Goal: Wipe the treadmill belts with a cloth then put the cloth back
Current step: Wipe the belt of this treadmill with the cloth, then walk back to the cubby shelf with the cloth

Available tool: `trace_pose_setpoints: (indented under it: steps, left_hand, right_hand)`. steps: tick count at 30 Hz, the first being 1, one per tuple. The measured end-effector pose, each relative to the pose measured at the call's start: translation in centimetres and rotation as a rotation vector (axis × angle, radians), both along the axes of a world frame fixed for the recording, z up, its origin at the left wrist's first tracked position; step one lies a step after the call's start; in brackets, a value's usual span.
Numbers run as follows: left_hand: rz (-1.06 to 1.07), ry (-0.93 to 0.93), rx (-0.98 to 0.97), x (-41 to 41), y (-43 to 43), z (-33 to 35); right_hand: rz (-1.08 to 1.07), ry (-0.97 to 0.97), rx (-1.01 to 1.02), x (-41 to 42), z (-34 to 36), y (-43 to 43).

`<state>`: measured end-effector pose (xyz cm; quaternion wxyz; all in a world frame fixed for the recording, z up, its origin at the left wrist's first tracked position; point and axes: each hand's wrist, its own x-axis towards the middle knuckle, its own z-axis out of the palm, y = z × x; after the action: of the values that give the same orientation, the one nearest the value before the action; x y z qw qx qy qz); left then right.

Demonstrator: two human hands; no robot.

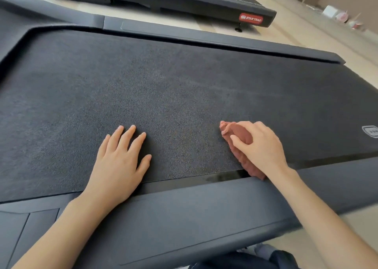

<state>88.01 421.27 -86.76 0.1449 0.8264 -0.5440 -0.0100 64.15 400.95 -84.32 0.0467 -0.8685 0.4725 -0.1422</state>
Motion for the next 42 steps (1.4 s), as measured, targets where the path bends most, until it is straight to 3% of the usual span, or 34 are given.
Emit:
trace_pose_setpoints:
  steps: [4, 7, 10, 13, 20, 29, 31, 35, 42]
  left_hand:
    - [0.015, 0.006, -0.015, -0.4, -0.2, -0.2]
    - [0.044, 0.039, -0.014, -0.6, -0.6, 0.0]
    - [0.041, 0.063, -0.011, -0.4, -0.5, 0.0]
    - [0.014, 0.068, -0.014, 0.1, 0.0, -0.2]
    - [0.023, 0.064, -0.023, -0.3, 0.0, -0.1]
    - [0.000, 0.012, 0.096, -1.8, -0.1, 1.2]
    - [-0.070, -0.009, 0.152, -3.7, -0.3, 1.6]
    - [-0.209, 0.008, 0.158, -8.6, -1.4, 2.5]
    - [-0.520, 0.011, 0.015, -16.0, -5.0, 4.0]
  right_hand:
    - [-0.064, -0.017, -0.012, 0.6, 0.0, 0.7]
    - [0.198, -0.028, 0.037, 2.7, 0.6, 3.4]
    - [0.540, 0.079, 0.119, 3.9, 1.3, 5.0]
    - [0.697, 0.111, 0.148, 3.3, 1.9, 4.5]
    - [0.521, 0.093, 0.154, -3.0, 2.6, 0.6]
    - [0.741, 0.085, -0.101, 4.8, 1.6, 7.5]
    - [0.644, 0.072, -0.094, 3.5, 2.4, 7.1]
    - [0.248, -0.014, -0.066, -3.9, 4.0, 5.0]
    - [-0.222, -0.096, 0.034, -18.5, 3.3, 6.9]
